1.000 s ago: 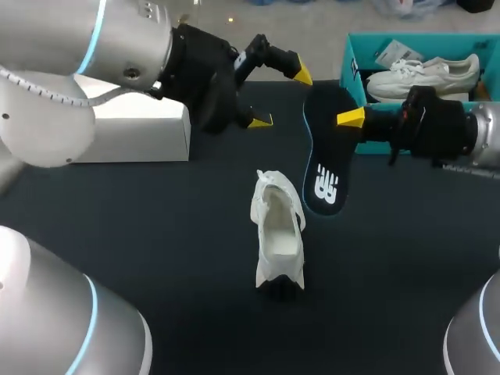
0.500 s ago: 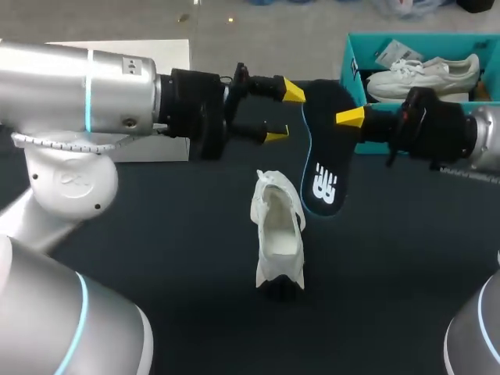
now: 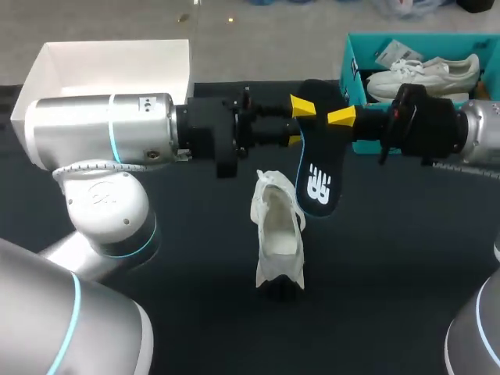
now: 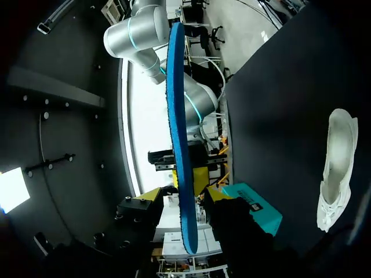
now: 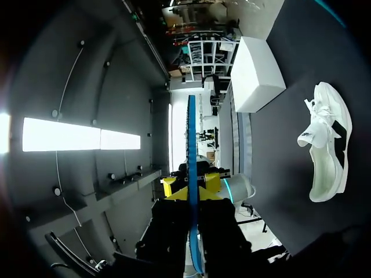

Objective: Take the shoe out of the shoebox, open the shoe tongue, remove and reinsert the insole, then place the shoe into the shoebox

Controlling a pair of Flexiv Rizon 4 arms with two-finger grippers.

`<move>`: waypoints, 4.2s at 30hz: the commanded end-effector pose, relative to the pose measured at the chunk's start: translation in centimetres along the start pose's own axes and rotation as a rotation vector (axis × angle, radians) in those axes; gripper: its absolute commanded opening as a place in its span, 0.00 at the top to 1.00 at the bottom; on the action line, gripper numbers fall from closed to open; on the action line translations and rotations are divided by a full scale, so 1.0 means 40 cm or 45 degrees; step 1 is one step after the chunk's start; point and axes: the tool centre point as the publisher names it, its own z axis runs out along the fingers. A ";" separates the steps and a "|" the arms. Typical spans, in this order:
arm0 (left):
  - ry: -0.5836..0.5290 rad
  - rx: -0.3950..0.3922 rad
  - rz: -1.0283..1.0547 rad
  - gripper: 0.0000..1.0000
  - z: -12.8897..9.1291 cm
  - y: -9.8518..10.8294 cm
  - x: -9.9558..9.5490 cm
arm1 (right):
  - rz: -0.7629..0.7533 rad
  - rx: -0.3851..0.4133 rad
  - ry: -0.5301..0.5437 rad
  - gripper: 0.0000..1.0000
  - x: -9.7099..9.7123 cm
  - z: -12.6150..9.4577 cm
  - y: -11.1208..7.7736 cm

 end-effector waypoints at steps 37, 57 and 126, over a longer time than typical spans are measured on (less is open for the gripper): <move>0.004 -0.026 -0.064 1.00 -0.056 -0.038 0.038 | -0.082 -0.070 -0.427 0.00 -0.053 -0.111 -0.009; 0.017 -0.106 -0.145 1.00 -0.086 -0.036 0.036 | -0.230 0.030 -0.630 0.00 -0.159 -0.212 -0.037; 0.005 0.044 -1.064 1.00 -0.139 -0.105 0.151 | -0.113 -0.361 -0.829 0.00 -0.138 -0.442 -0.054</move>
